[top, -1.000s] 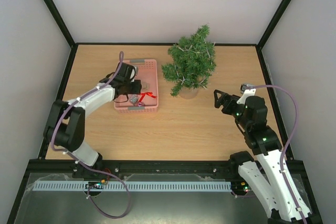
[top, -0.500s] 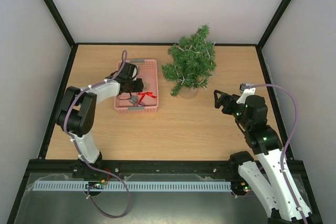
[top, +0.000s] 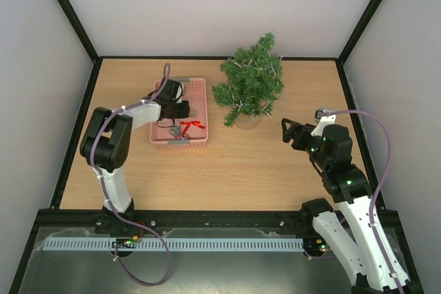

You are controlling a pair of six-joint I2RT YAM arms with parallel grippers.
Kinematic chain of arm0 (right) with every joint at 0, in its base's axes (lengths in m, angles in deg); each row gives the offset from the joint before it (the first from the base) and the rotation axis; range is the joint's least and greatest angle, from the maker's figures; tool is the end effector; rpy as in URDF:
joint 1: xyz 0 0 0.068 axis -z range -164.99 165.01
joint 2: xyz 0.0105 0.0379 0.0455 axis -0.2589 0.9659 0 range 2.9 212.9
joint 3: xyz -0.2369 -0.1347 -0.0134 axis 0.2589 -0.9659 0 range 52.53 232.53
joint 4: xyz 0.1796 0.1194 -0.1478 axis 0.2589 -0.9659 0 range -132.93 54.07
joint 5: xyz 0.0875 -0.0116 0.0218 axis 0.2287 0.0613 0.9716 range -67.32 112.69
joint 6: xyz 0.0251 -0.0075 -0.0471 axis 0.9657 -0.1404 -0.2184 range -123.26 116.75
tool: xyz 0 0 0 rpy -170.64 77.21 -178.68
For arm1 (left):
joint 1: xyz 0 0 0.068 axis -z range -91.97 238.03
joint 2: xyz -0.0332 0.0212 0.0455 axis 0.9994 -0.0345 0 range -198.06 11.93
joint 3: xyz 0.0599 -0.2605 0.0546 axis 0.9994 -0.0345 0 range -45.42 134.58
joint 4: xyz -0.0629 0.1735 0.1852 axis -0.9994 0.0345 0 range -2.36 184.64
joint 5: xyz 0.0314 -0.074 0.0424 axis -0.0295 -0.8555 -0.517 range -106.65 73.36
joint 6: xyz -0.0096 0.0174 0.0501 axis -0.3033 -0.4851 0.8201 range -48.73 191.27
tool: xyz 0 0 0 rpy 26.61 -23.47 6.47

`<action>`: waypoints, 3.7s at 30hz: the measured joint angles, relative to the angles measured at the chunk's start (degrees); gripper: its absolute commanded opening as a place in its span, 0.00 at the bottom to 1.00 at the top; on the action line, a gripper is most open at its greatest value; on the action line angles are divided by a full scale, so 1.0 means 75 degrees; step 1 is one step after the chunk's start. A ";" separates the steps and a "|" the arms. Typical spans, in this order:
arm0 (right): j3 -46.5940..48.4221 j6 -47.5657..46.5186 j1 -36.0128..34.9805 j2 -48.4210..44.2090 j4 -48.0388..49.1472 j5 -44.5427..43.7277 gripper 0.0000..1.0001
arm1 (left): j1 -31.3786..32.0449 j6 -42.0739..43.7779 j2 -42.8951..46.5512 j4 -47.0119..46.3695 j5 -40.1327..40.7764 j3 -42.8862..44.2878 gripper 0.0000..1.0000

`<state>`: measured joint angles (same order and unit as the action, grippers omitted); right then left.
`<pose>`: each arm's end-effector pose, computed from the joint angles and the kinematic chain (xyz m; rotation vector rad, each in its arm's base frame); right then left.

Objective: Decorate the small christmas tree
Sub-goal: Pick up the decoration item from the storage box, then place the decoration item on the Christmas tree.

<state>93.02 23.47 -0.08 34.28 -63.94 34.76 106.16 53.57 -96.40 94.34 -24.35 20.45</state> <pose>0.1235 0.0411 0.3137 0.0510 1.9534 0.6894 0.3746 -0.1277 0.1603 0.0715 2.4672 -0.4408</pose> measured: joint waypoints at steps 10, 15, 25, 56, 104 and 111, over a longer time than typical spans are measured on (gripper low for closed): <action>0.0289 0.0003 0.0000 0.0064 -0.0026 0.0239 0.83 | -0.0006 0.0309 0.0600 0.0490 -0.0318 0.0169 0.02; 0.0417 0.0006 0.0000 0.0332 -0.0015 0.0562 0.80 | 0.0029 0.0364 0.2186 0.0918 -0.0714 0.0187 0.02; 0.0761 -0.0032 -0.0009 0.0417 0.0434 0.1559 0.77 | 0.0082 0.0329 0.4692 0.0982 -0.2363 0.0187 0.02; 0.2116 -0.2011 -0.5913 0.3733 0.3179 -0.1011 0.78 | 0.0268 -0.1859 0.6607 -0.1005 -0.5508 -0.1291 0.02; 0.0379 -1.3024 -0.5992 0.2305 0.7073 -0.1489 0.02 | 0.0460 -0.4456 0.7930 -0.2151 -0.5657 -0.2556 0.56; 0.0431 -1.2622 -0.5992 0.2419 0.7697 -0.0918 0.02 | 0.0670 -0.7461 0.7463 -0.5525 -0.5764 -0.3279 0.57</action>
<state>96.25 -71.20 -45.02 52.42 -6.21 27.88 111.18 -2.38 -40.42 52.90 -67.58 -4.14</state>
